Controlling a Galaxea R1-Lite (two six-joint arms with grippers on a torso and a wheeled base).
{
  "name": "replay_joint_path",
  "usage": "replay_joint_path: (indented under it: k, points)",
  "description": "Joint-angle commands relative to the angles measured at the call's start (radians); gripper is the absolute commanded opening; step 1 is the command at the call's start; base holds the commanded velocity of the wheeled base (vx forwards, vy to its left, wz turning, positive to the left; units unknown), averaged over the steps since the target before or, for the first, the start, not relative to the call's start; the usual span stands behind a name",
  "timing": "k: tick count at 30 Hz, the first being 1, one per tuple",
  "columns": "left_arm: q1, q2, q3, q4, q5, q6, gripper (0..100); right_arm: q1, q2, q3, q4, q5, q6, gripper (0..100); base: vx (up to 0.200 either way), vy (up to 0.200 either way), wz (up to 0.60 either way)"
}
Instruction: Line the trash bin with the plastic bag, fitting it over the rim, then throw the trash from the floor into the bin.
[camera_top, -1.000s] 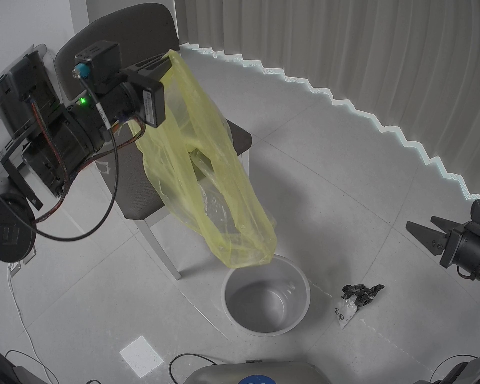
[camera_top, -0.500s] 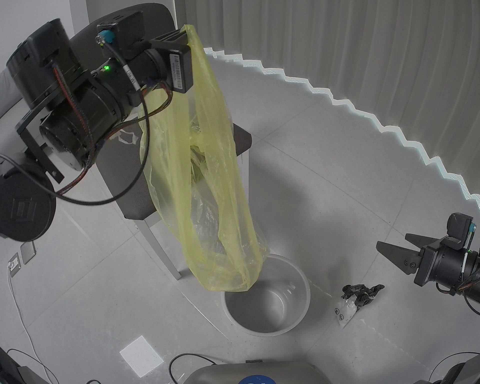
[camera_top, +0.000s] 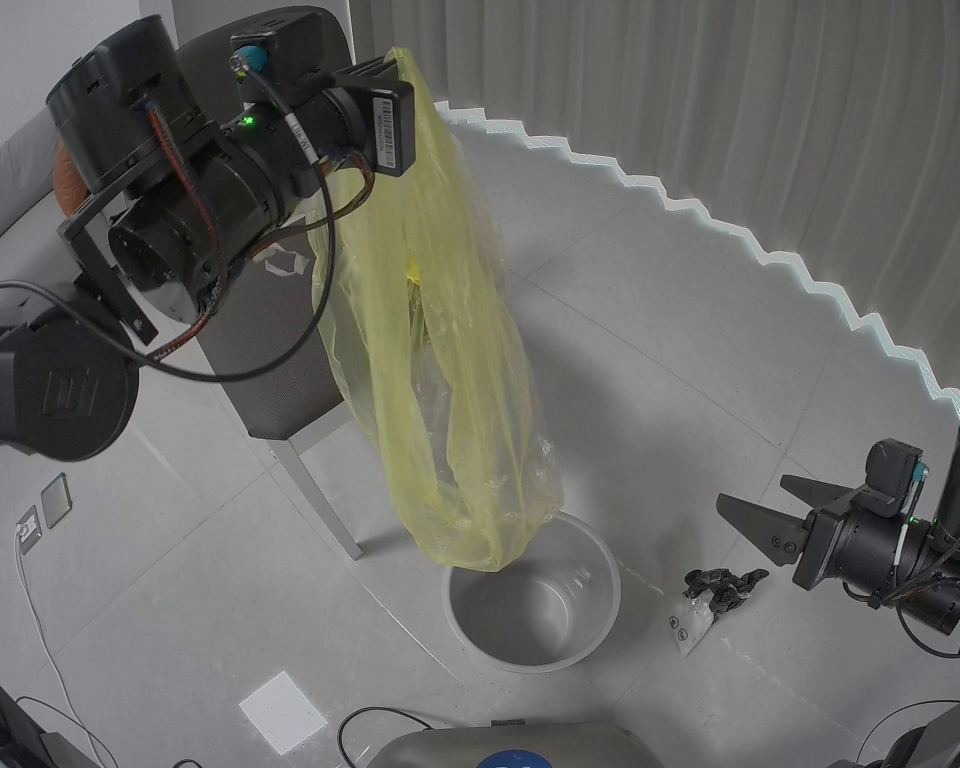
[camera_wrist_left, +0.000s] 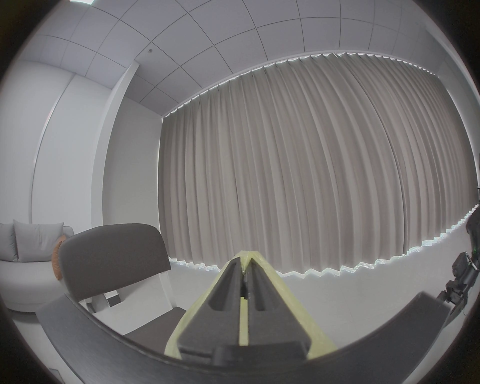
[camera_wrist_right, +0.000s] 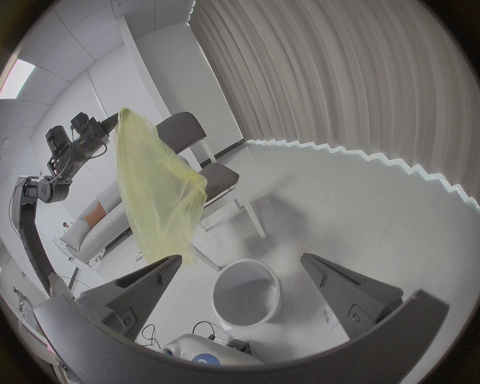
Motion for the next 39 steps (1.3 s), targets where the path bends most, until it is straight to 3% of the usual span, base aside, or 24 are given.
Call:
replay_joint_path:
  k: [1,8,15,23,29,39]
  points:
    - [0.000,0.011,-0.040,0.047,0.046,0.000,0,0.044,0.013,-0.010,0.005,-0.003,-0.002,100,0.000,0.000,0.00]
    - [-0.018,0.014,-0.098,0.183,0.192,-0.041,0,0.136,0.096,-0.049,-0.001,-0.081,-0.008,100,0.000,0.000,0.00]
    - [-0.027,0.010,-0.144,0.281,0.284,-0.103,0,0.175,0.151,-0.061,-0.012,-0.092,-0.010,100,0.000,0.000,0.00]
    - [-0.027,-0.009,-0.144,0.289,0.293,-0.110,0,0.209,0.278,-0.076,-0.064,-0.118,-0.039,100,0.000,0.000,0.00]
    - [-0.027,-0.032,-0.138,0.289,0.293,-0.116,0,0.220,0.427,-0.133,-0.211,-0.152,-0.050,100,0.000,0.000,0.00]
    - [-0.018,-0.064,-0.134,0.289,0.293,-0.124,0,0.252,0.525,-0.193,-0.228,-0.161,-0.056,100,0.000,0.000,0.00]
